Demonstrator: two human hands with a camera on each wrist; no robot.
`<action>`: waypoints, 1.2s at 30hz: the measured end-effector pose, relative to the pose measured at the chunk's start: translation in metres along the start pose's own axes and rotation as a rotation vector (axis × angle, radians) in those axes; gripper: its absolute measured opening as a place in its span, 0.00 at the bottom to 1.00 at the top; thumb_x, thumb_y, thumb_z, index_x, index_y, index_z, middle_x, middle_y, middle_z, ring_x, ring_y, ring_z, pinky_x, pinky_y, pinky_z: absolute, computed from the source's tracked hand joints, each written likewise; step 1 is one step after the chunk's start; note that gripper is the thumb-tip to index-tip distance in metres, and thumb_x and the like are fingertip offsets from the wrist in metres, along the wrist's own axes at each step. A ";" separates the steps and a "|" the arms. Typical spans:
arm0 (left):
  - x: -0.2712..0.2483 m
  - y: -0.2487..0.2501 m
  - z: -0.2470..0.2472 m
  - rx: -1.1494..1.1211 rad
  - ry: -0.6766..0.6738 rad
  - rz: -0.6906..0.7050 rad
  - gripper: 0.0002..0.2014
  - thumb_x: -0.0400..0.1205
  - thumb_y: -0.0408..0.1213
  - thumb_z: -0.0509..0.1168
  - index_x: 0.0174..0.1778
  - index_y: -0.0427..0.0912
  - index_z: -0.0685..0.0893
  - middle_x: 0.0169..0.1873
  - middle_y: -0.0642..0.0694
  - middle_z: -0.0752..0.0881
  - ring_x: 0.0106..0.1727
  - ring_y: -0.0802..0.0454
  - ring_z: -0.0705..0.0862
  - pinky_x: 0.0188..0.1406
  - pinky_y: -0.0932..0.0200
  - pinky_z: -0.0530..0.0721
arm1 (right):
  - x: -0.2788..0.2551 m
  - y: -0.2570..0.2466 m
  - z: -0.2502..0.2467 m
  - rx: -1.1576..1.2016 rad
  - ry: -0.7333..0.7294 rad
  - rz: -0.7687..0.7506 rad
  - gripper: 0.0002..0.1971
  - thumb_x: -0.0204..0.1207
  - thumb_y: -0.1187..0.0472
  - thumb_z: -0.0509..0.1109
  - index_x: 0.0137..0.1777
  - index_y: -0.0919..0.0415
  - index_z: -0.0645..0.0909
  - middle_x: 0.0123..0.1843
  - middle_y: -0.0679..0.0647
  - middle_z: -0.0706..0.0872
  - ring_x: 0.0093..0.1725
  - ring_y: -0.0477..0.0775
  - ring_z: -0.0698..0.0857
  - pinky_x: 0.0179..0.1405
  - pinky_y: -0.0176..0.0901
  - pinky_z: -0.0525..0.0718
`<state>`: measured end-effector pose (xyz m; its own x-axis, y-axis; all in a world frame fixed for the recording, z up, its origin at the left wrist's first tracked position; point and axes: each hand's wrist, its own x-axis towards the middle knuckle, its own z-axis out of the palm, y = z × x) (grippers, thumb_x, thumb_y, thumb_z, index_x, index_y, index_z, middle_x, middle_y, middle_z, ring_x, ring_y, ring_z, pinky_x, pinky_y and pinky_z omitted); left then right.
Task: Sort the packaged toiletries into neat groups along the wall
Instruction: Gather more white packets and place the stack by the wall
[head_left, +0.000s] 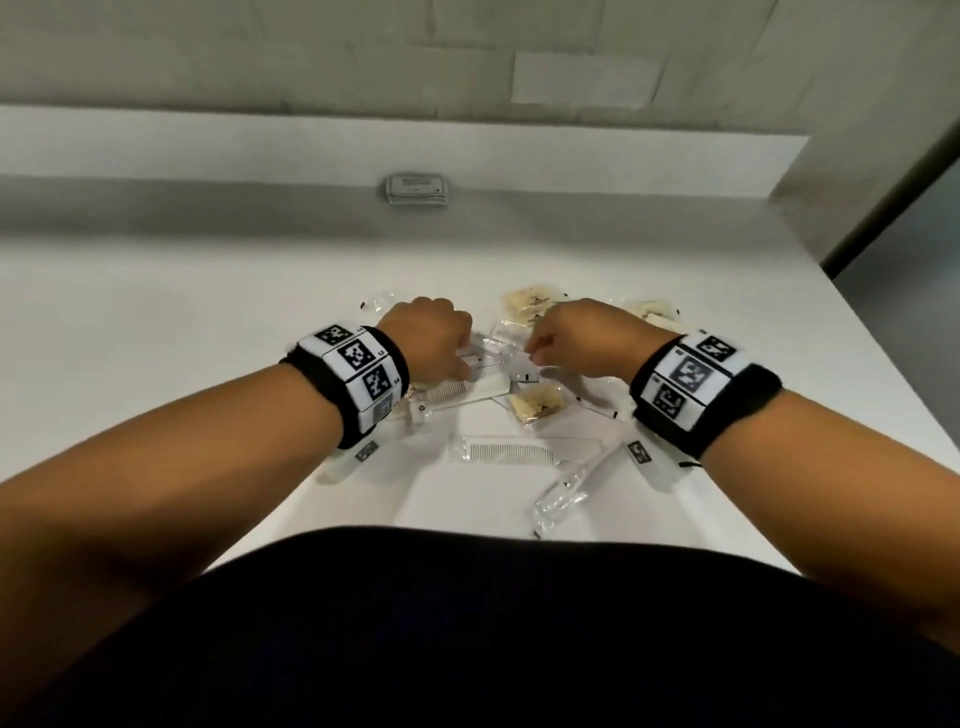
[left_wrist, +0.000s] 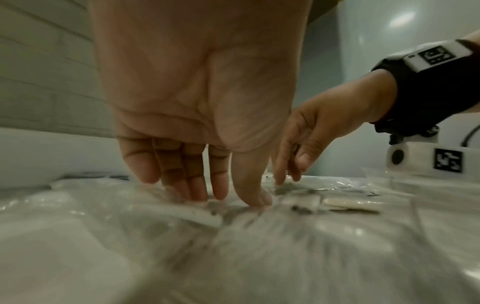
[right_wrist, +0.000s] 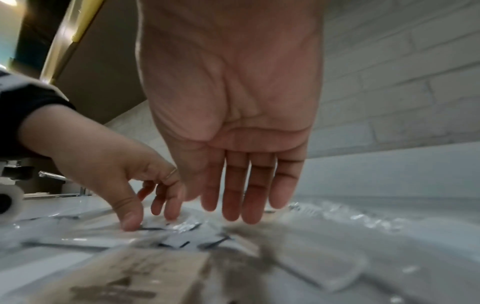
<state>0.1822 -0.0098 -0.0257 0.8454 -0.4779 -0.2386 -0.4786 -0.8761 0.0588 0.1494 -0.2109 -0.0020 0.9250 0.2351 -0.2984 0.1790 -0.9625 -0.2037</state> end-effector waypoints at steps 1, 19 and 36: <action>0.002 0.001 0.000 -0.044 -0.024 -0.024 0.22 0.75 0.54 0.71 0.59 0.46 0.79 0.56 0.44 0.80 0.56 0.43 0.79 0.50 0.54 0.76 | 0.005 -0.006 0.004 0.019 0.000 -0.004 0.14 0.76 0.52 0.71 0.60 0.53 0.85 0.57 0.48 0.87 0.53 0.50 0.84 0.53 0.45 0.82; 0.001 0.012 -0.017 -0.030 -0.220 -0.099 0.29 0.73 0.43 0.76 0.66 0.39 0.71 0.55 0.44 0.83 0.53 0.44 0.82 0.53 0.50 0.82 | 0.022 0.001 0.011 -0.044 -0.031 0.131 0.26 0.70 0.66 0.75 0.66 0.47 0.74 0.63 0.52 0.77 0.49 0.52 0.82 0.48 0.49 0.81; 0.007 0.010 -0.006 -0.135 -0.224 -0.088 0.28 0.74 0.45 0.76 0.66 0.41 0.74 0.60 0.45 0.83 0.59 0.44 0.81 0.56 0.52 0.80 | 0.034 -0.025 0.007 -0.035 -0.193 0.110 0.05 0.72 0.69 0.70 0.47 0.63 0.81 0.40 0.54 0.84 0.33 0.49 0.82 0.31 0.38 0.80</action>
<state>0.1845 -0.0216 -0.0213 0.8019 -0.3861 -0.4559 -0.3565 -0.9216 0.1536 0.1743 -0.1776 -0.0137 0.8588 0.1467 -0.4909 0.0949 -0.9871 -0.1288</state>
